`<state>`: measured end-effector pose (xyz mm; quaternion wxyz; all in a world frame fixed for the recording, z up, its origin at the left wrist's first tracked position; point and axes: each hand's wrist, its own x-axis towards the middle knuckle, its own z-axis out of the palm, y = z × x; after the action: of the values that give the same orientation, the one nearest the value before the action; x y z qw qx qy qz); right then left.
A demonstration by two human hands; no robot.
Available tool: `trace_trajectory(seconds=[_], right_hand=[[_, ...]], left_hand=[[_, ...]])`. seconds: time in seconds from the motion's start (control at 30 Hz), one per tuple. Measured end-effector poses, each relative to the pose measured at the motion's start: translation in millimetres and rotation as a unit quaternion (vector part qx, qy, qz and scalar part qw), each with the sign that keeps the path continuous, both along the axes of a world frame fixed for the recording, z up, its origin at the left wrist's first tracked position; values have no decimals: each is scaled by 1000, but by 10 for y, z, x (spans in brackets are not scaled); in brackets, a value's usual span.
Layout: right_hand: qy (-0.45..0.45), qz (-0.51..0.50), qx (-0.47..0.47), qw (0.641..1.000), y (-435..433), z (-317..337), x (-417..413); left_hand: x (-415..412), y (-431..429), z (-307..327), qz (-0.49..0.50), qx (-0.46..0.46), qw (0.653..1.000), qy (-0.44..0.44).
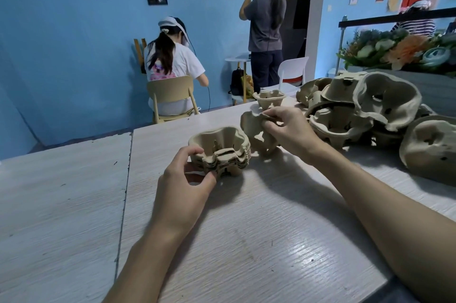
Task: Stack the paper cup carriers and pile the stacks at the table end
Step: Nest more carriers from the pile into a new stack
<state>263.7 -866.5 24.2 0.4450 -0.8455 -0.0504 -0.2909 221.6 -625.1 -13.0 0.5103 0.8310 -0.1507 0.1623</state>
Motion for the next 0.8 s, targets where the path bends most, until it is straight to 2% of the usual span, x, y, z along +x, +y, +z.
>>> trace_trajectory(seconds=[0.07, 0.17, 0.33, 0.4, 0.5, 0.6, 0.67, 0.8], right_hand=[[-1, 4, -10, 1000, -23, 4, -1], [51, 46, -3, 998, -48, 9, -41], [162, 149, -58, 974, -102, 48, -77], [165, 150, -86, 971, -121, 45, -81], [51, 46, -63, 996, -81, 61, -68], [-96, -17, -20, 995, -18, 105, -67], [-166, -14, -26, 986, 58, 127, -108], [-215, 12, -101, 971, 291, 113, -186]], left_hand=[[4, 0, -5, 0, 0, 1000, 0], [8, 4, -13, -1, -2, 1000, -5], [29, 13, -22, 3, -8, 1000, -6], [33, 18, -28, 5, -12, 1000, -6], [30, 18, -27, 6, -10, 1000, -7], [21, 4, -17, -2, -16, 1000, -10], [-6, -25, -3, -21, -15, 1000, -6], [-48, -67, 8, -45, 4, 999, -6]])
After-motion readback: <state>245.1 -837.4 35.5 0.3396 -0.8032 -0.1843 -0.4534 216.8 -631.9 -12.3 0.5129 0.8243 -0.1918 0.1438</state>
